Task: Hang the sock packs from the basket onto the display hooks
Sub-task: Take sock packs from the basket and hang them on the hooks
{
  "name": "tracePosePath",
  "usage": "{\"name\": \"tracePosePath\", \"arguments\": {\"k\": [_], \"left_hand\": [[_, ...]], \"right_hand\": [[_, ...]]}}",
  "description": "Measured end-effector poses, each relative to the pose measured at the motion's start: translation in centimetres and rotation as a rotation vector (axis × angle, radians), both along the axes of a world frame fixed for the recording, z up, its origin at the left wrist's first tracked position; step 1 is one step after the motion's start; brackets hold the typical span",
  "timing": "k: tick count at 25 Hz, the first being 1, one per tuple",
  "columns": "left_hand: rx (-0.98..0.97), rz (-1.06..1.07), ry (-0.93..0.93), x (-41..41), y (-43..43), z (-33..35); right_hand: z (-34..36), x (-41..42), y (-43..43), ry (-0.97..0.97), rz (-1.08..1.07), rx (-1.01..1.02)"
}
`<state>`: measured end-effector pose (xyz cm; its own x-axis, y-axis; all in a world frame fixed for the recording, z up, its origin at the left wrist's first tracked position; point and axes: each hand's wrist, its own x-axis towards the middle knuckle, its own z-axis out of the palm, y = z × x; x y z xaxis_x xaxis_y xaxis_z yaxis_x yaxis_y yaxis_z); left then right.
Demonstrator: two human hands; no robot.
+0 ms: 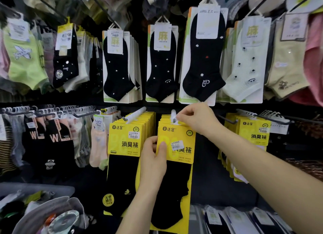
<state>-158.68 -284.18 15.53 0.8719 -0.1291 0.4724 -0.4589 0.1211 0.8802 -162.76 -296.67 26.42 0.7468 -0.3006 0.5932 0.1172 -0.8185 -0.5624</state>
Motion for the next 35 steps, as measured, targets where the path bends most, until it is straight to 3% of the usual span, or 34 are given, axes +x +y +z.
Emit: {"name": "tracePosePath", "arguments": {"k": [5, 8, 10, 15, 18, 21, 25, 29, 33, 35], "left_hand": [[0.057, 0.133, 0.065, 1.1, -1.2, -2.0], [0.106, 0.214, -0.024, 0.9, -1.4, -2.2], [0.143, 0.219, -0.104, 1.1, -1.3, -1.7], [0.196, -0.114, -0.035, 3.9, -1.4, 2.2], [0.085, -0.341, 0.008, 4.5, -1.9, 2.1], [0.003, -0.375, 0.024, 4.9, -2.3, 1.2], [-0.147, -0.486, 0.320, 5.5, -2.4, 0.5], [-0.124, -0.488, 0.414, 5.6, -2.4, -1.2], [-0.231, -0.469, 0.454, 7.1, -2.2, 0.2], [-0.253, -0.462, 0.422, 8.3, -2.4, 1.6]], "right_hand": [[-3.3, 0.8, -0.7, -0.092, -0.030, 0.057], [-6.3, -0.2, -2.0, -0.173, -0.071, 0.141], [-8.4, -1.0, -2.6, -0.118, -0.054, 0.216], [-7.7, -0.6, -2.1, 0.073, 0.212, 0.384], [-7.6, 1.1, -1.6, 0.056, 0.343, 0.497], [-8.9, 1.8, -1.7, 0.017, 0.398, 0.566], [-11.1, 1.1, -2.0, 0.057, 0.378, 0.607], [-13.0, 1.1, -1.4, 0.078, 0.403, 0.607], [-12.2, 1.6, -2.8, 0.065, 0.488, 0.894], [-11.2, 3.1, -4.2, 0.026, 0.419, 1.015]]}}
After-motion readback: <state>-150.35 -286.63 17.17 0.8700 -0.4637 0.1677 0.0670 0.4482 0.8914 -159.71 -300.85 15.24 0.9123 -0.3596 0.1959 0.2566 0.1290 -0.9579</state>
